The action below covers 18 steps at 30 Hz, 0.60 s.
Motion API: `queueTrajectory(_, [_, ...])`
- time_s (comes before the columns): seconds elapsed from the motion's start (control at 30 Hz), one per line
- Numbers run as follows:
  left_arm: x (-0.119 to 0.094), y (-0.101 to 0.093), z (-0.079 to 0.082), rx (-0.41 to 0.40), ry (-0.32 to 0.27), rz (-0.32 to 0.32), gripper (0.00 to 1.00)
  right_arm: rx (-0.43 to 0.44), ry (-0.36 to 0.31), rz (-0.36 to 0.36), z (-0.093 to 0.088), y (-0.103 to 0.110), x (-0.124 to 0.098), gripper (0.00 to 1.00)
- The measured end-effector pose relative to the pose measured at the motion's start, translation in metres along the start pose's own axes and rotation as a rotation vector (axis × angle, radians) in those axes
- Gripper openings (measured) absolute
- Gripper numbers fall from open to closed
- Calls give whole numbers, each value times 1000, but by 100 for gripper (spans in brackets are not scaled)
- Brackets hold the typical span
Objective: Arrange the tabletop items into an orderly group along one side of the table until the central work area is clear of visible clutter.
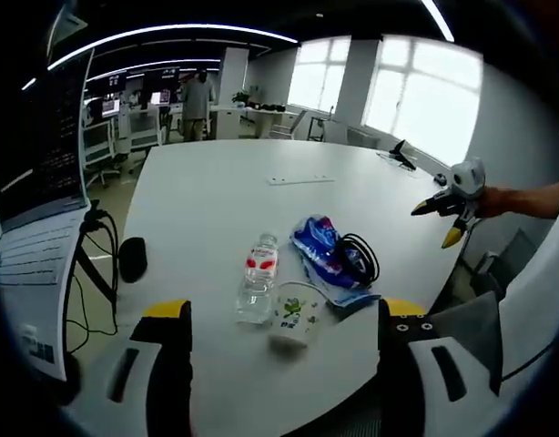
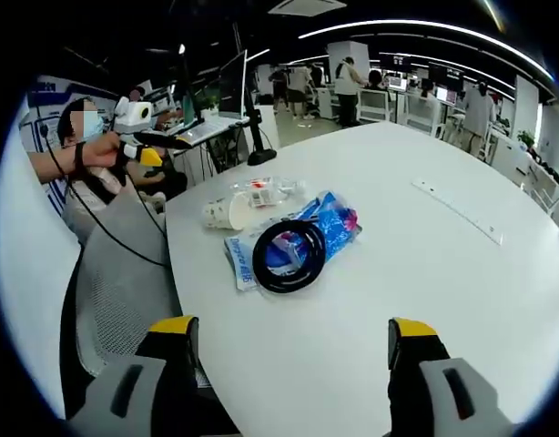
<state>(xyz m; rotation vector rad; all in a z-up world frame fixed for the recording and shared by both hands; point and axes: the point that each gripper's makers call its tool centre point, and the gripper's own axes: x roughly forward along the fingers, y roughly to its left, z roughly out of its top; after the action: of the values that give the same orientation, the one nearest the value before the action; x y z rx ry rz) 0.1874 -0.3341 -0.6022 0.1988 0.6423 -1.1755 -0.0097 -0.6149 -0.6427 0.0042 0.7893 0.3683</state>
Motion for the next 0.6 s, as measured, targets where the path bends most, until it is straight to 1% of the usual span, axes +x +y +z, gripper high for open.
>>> queueTrajectory(0.17, [0,1,-2,-4,8,10,85,2,1,-8,-1,-3,0,89])
queueTrajectory(0.37, [0,3,2,2,-2,12,85,12,-19,-22,2,-5,-3,88])
queueTrajectory(0.6, [1,-4,2,4,0,6,85,19,-12,-30,-3,-4,-6,87])
